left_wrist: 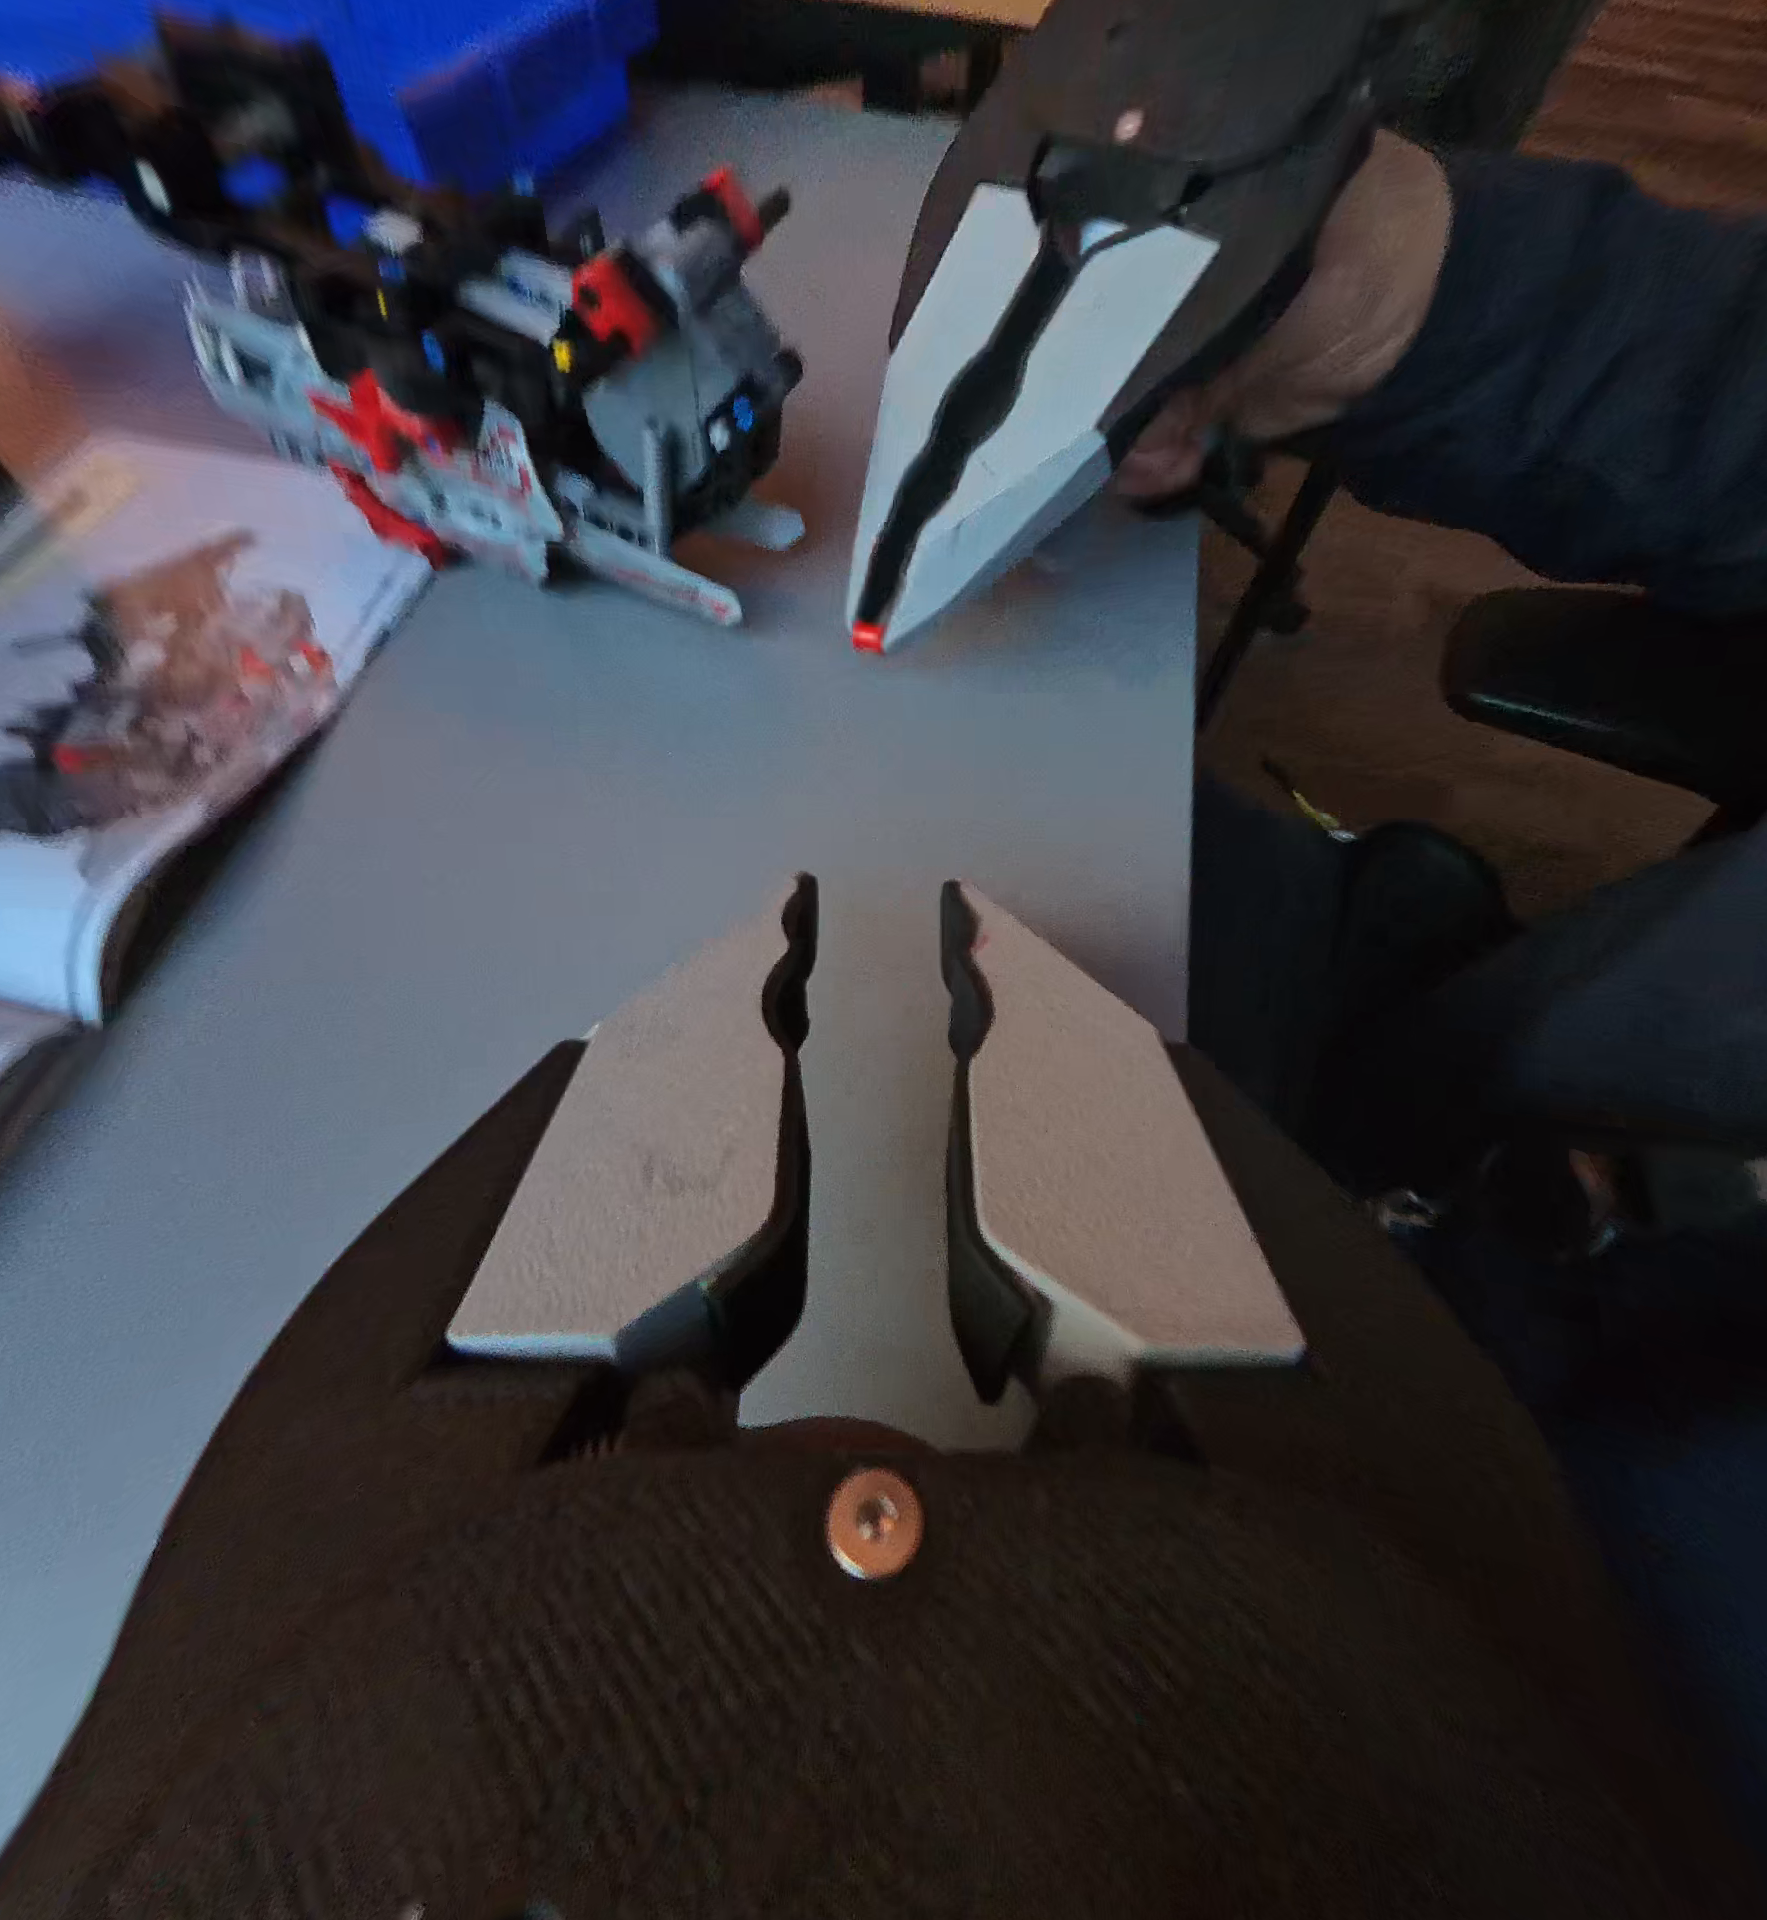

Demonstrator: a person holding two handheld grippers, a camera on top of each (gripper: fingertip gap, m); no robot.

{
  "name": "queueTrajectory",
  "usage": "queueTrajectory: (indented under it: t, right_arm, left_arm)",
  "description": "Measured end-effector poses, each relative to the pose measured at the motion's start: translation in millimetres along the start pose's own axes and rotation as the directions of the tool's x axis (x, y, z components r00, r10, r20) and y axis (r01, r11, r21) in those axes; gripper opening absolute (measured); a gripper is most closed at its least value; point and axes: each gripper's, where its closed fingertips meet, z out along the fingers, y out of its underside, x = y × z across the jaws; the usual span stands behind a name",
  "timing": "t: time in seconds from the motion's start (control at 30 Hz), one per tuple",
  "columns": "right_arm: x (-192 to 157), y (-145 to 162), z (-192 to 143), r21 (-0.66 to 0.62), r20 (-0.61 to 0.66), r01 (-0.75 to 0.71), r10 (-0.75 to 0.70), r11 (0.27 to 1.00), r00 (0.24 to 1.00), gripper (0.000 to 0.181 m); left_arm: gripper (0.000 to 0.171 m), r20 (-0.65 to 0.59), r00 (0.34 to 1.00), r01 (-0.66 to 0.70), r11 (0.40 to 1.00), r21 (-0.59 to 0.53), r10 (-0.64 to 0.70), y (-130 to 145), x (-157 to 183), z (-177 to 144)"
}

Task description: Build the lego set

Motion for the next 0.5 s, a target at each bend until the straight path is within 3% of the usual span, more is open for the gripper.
queueTrajectory:
  t: [0.07, 0.17, 0.27, 0.5]
  right_arm:
    - [-20, -20, -5, 0.088, 0.193, -0.217, 0.197, 0.972, 0.961, 0.004]
    - [-37, -43, -14, 0.138, 0.408, -0.437, 0.35, 0.889, 0.843, 0.003]
    - [-49, -51, -16, 0.119, 0.494, -0.516, 0.4, 0.848, 0.772, 0.003]
    - [-57, -60, -21, 0.089, 0.582, -0.624, 0.468, 0.777, 0.665, 0.004]
  left_arm:
    - [0.021, 0.054, 0.989, -0.141, 0.99, 0.021, 0.14, -13, 1, 8]
    - [0.019, 0.141, 0.922, -0.371, 0.926, 0.062, 0.36, -38, 5, 12]
    - [0.015, 0.144, 0.88, -0.47, 0.875, 0.114, 0.453, -57, 15, 13]
    - [0.004, 0.118, 0.876, -0.482, 0.86, 0.164, 0.468, -65, 22, 12]
